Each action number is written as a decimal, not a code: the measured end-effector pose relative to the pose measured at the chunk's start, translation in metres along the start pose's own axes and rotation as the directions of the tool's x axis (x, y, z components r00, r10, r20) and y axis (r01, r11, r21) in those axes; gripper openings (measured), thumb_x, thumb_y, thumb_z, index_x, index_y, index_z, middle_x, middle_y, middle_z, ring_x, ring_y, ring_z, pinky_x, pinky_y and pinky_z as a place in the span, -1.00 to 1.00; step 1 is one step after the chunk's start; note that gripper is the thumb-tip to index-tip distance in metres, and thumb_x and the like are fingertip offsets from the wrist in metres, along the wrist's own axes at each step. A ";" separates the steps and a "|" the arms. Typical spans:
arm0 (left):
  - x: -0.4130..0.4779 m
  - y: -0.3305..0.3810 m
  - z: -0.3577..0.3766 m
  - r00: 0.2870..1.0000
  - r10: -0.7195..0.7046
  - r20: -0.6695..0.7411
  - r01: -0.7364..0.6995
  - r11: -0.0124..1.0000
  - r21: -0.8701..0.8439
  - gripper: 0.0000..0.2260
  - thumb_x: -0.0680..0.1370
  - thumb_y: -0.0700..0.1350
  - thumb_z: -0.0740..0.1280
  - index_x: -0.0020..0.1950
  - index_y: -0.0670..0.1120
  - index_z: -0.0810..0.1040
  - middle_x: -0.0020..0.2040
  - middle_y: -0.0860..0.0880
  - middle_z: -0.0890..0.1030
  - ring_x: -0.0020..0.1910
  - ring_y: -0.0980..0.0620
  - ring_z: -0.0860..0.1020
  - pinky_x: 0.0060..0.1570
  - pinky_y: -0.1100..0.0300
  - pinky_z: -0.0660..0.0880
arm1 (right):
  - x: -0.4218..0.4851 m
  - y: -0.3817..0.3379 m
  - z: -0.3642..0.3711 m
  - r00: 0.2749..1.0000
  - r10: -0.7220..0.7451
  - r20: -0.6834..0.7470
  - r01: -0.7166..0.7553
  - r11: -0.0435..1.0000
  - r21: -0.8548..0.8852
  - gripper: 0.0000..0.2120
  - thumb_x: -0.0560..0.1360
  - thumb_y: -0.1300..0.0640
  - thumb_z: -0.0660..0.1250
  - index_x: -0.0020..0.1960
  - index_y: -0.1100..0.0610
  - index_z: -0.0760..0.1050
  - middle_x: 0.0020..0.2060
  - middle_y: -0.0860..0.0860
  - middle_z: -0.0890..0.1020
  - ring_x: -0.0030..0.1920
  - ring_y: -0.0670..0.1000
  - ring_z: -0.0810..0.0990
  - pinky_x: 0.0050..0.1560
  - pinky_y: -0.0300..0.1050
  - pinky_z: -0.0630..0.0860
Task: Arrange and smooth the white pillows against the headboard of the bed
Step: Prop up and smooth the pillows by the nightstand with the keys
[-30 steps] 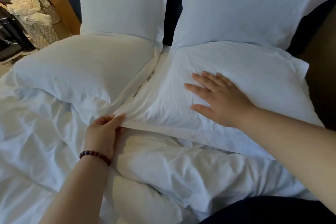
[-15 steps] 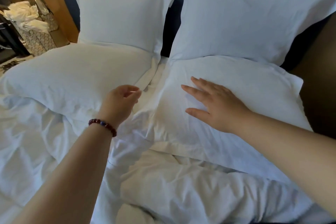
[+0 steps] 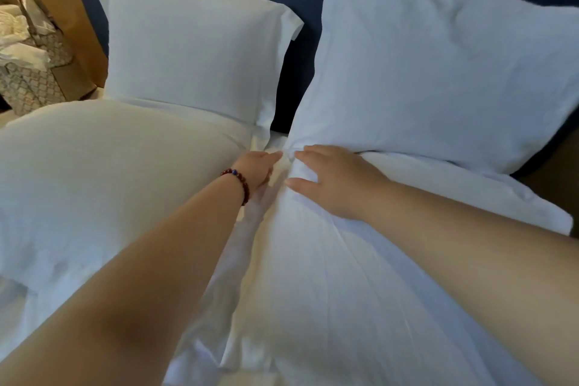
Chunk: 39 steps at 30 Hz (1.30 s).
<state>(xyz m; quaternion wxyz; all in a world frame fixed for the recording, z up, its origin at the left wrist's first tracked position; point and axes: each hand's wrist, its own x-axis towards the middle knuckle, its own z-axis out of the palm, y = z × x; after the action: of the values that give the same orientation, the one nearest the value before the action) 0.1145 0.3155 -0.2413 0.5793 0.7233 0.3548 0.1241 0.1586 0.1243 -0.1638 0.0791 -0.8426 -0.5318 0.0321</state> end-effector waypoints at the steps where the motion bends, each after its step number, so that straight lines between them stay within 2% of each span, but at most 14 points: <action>1: 0.007 0.003 0.003 1.000 -0.014 0.025 0.015 0.999 -0.038 -0.75 0.58 0.08 0.28 -0.10 -0.10 0.53 -0.23 -0.05 0.52 -0.23 -0.06 0.50 -0.25 0.31 0.48 | 0.013 -0.001 0.004 1.000 -0.008 0.015 0.008 1.000 -0.001 -0.37 0.58 -0.28 0.07 0.53 0.03 0.20 0.53 -0.01 0.23 0.52 0.03 0.16 0.49 -0.03 0.11; 3: 0.022 0.000 0.006 0.998 -0.045 0.051 0.051 0.993 -0.105 -0.84 0.59 0.02 0.30 -0.06 -0.05 0.54 -0.21 -0.01 0.50 -0.27 0.00 0.48 -0.30 0.32 0.47 | 0.034 0.005 0.014 0.999 -0.002 0.049 0.005 0.998 -0.056 -0.34 0.57 -0.32 0.01 0.56 0.01 0.12 0.57 -0.01 0.12 0.55 0.01 0.05 0.52 0.02 0.03; 6: 0.040 -0.019 0.007 0.998 -0.055 0.010 0.056 0.970 -0.237 -0.76 0.42 0.11 0.45 -0.04 -0.02 0.68 -0.09 -0.05 0.69 -0.10 -0.07 0.64 0.05 0.00 0.57 | 0.054 0.028 0.027 0.993 0.066 0.093 -0.061 0.997 -0.053 -0.28 0.57 -0.33 -0.05 0.59 0.07 0.03 0.58 -0.04 0.03 0.57 -0.07 -0.04 0.55 -0.07 -0.07; 8: 0.046 -0.031 0.009 0.998 -0.057 -0.042 0.034 0.910 -0.413 -0.81 0.46 -0.02 0.45 -0.01 -0.09 0.69 -0.04 -0.15 0.70 -0.03 -0.17 0.66 0.11 -0.16 0.56 | 0.061 0.040 0.032 0.989 0.110 0.102 -0.108 0.994 -0.019 -0.27 0.58 -0.32 -0.05 0.59 0.11 0.01 0.58 -0.06 0.03 0.56 -0.11 -0.03 0.53 -0.15 -0.12; 10: 0.045 -0.037 0.013 0.996 -0.072 -0.062 0.029 0.852 -0.522 -0.85 0.52 -0.15 0.41 0.01 -0.21 0.66 -0.04 -0.22 0.69 -0.06 -0.19 0.66 0.11 -0.16 0.56 | 0.067 0.047 0.036 0.990 0.125 0.060 -0.125 0.992 -0.008 -0.27 0.57 -0.32 -0.05 0.59 0.10 0.03 0.58 -0.05 0.05 0.56 -0.11 -0.02 0.54 -0.13 -0.11; 14: 0.045 -0.037 0.016 0.995 -0.062 -0.074 0.014 0.849 -0.528 -0.83 0.53 -0.13 0.40 0.05 -0.19 0.65 0.00 -0.20 0.69 0.03 -0.22 0.65 0.11 -0.12 0.57 | 0.063 0.048 0.040 0.998 0.066 -0.007 -0.066 0.998 0.015 -0.31 0.58 -0.30 -0.01 0.58 0.06 0.09 0.57 -0.07 0.10 0.56 -0.11 0.01 0.54 -0.13 -0.09; 18: 0.032 -0.027 0.016 0.997 -0.020 -0.080 -0.025 0.851 -0.525 -0.81 0.54 -0.12 0.39 0.14 -0.11 0.62 0.05 -0.14 0.69 0.07 -0.13 0.64 0.13 -0.06 0.57 | 0.044 0.046 0.029 0.972 0.027 -0.232 0.016 0.983 0.180 -0.51 0.60 -0.13 0.18 0.45 0.06 0.37 0.46 -0.06 0.38 0.47 -0.09 0.28 0.45 -0.24 0.11; 22: 0.013 0.007 0.018 0.957 0.184 -0.225 -0.256 0.900 -0.354 -0.82 0.55 -0.12 0.37 0.15 0.04 0.59 0.08 0.09 0.65 0.03 0.19 0.61 0.02 0.31 0.50 | 0.022 0.054 0.012 0.854 -0.039 -0.519 0.147 0.975 0.168 -0.58 0.54 -0.06 0.18 0.27 0.13 0.56 0.26 0.03 0.58 0.30 0.06 0.47 0.33 -0.10 0.34; 26: -0.015 0.077 0.031 0.845 0.479 -0.237 -0.526 0.823 -0.213 -0.82 0.57 -0.17 0.35 0.06 0.12 0.60 0.00 0.22 0.64 0.00 0.32 0.58 -0.01 0.41 0.46 | 0.008 0.085 -0.018 0.766 -0.138 -0.628 0.157 0.987 -0.026 -0.64 0.52 0.05 0.25 0.25 0.15 0.56 0.29 0.09 0.54 0.28 0.14 0.48 0.29 0.05 0.42; 29: -0.028 0.126 0.050 0.600 0.772 -0.211 -0.783 0.620 0.041 -0.83 0.59 -0.14 0.31 0.09 0.11 0.60 0.12 0.14 0.61 0.14 0.21 0.55 0.16 0.22 0.48 | 0.004 0.115 -0.049 0.733 -0.184 -0.655 0.096 0.981 -0.168 -0.60 0.51 0.06 0.25 0.31 0.16 0.52 0.36 0.12 0.48 0.37 0.17 0.44 0.36 0.11 0.36; 31: -0.030 0.152 0.068 0.336 0.936 -0.104 -0.892 0.352 0.285 -0.78 0.60 -0.15 0.26 0.22 -0.02 0.58 0.28 0.02 0.53 0.31 0.06 0.46 0.28 0.10 0.42 | 0.001 0.135 -0.068 0.749 -0.209 -0.629 0.042 0.962 -0.271 -0.51 0.52 -0.01 0.20 0.39 0.16 0.44 0.43 0.11 0.42 0.45 0.15 0.35 0.44 0.06 0.23; 33: -0.020 0.167 0.090 0.132 0.982 0.137 -0.861 0.045 0.507 -0.66 0.62 -0.13 0.22 0.39 -0.18 0.46 0.44 -0.15 0.40 0.47 -0.11 0.30 0.42 0.00 0.27 | -0.002 0.161 -0.083 0.779 -0.259 -0.571 0.003 0.912 -0.409 -0.44 0.55 -0.11 0.15 0.46 0.15 0.36 0.47 0.11 0.37 0.49 0.13 0.29 0.49 0.07 0.17; 35: -0.005 0.173 0.111 0.131 0.946 0.297 -0.751 -0.101 0.653 -0.51 0.64 0.02 0.16 0.51 -0.20 0.27 0.53 -0.19 0.23 0.54 -0.18 0.12 0.49 -0.09 0.12 | -0.002 0.191 -0.098 0.816 -0.294 -0.498 -0.030 0.838 -0.545 -0.42 0.58 -0.20 0.10 0.50 0.09 0.31 0.49 0.09 0.33 0.51 0.11 0.26 0.49 0.12 0.17; 39: 0.016 0.178 0.136 0.319 0.910 0.266 -0.563 -0.044 0.825 -0.43 0.64 0.14 0.04 0.58 -0.10 0.09 0.59 -0.13 0.08 0.57 -0.14 -0.01 0.50 -0.11 0.04 | 0.003 0.220 -0.121 0.850 -0.163 -0.501 -0.194 0.787 -0.585 -0.43 0.56 -0.27 0.04 0.53 -0.13 0.21 0.56 0.04 0.16 0.55 0.13 0.12 0.51 0.21 0.00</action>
<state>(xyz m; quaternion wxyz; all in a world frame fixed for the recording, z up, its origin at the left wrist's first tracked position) 0.2726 0.2100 -0.1205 -0.0853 0.9240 0.0018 0.3726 0.3722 0.0221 -0.0816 -0.0578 -0.8014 -0.4627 -0.3746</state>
